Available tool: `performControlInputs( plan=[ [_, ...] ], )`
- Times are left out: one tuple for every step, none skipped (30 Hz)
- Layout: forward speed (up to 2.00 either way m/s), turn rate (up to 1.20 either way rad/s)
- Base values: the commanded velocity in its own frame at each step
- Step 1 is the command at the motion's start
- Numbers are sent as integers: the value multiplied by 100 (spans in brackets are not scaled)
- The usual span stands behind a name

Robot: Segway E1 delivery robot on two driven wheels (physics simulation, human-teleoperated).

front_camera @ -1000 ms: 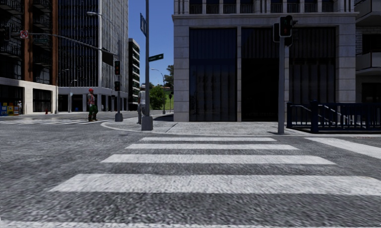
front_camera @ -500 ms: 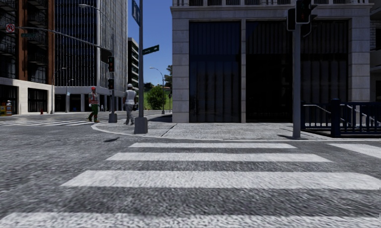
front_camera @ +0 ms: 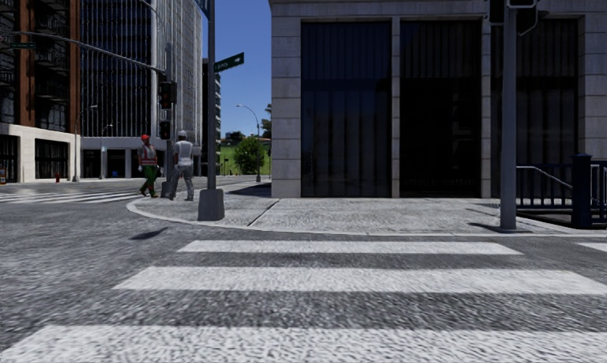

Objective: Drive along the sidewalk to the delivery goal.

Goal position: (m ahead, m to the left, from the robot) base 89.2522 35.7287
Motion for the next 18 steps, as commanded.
performControlInputs(
  plan=[
    [173, 0],
    [173, 0],
    [173, 0],
    [173, 0],
    [173, 0],
    [168, 0],
    [161, 0],
    [158, 0],
    [157, 0],
    [157, 0],
    [157, 0],
    [157, 0],
    [157, 0],
    [157, 0],
    [157, 0],
    [157, 0],
    [157, 0],
    [157, 0]
  ],
)
